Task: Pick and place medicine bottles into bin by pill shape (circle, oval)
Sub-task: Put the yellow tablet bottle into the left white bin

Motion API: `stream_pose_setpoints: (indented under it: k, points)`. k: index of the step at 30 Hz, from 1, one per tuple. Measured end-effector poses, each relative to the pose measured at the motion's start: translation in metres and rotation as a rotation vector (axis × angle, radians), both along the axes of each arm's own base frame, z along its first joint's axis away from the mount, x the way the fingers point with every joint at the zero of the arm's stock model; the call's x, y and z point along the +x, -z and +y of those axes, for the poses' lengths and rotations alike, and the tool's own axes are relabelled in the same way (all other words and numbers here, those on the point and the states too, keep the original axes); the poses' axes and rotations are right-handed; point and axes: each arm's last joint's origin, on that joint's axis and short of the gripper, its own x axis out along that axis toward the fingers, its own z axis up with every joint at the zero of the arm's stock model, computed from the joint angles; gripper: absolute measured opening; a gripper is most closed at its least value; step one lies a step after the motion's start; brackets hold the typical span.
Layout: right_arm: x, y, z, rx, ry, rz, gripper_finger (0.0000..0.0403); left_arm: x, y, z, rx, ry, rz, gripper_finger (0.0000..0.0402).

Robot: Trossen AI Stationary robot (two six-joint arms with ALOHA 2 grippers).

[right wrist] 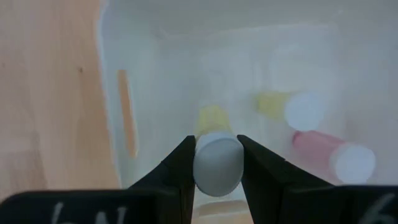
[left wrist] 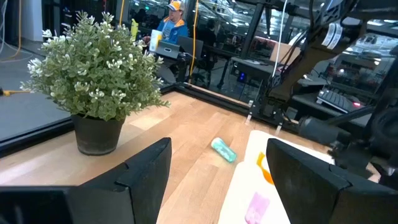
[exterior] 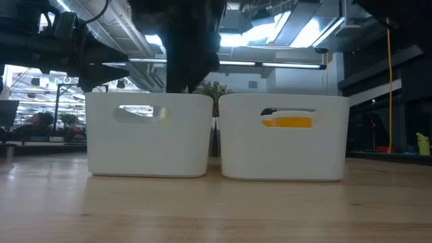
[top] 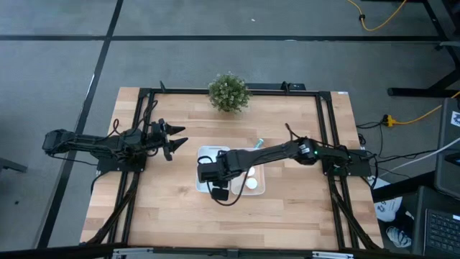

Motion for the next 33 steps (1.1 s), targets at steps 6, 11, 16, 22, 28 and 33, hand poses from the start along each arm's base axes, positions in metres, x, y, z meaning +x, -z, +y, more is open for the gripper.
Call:
stream_pose_setpoints:
  k: [6, 11, 16, 22, 28, 33]
  points:
    - [0.003, 0.015, 0.001, 0.013, -0.004, 0.038, 0.0106, 0.000, 0.000, 0.000, 0.000, 0.000, 0.001, 0.0255]
    - [0.005, 0.021, 0.000, 0.017, 0.000, 0.051, 0.0106, 0.000, 0.000, 0.000, 0.000, 0.000, 0.001, 0.0255]
    - [0.003, 0.021, -0.001, 0.013, 0.001, 0.066, 0.0106, 0.000, 0.000, 0.000, 0.000, 0.000, 0.001, 0.0255]
    - [0.001, 0.028, 0.000, 0.037, -0.007, 0.099, 0.0106, 0.000, 0.000, 0.000, 0.000, 0.000, 0.002, 0.0255]
    - [0.001, 0.034, 0.001, 0.050, -0.009, 0.108, 0.0106, 0.000, 0.000, 0.000, 0.000, 0.000, 0.001, 0.0255]
    - [0.001, 0.034, -0.001, 0.053, -0.005, 0.108, 0.0107, 0.000, 0.000, 0.000, 0.000, 0.000, 0.001, 0.0255]
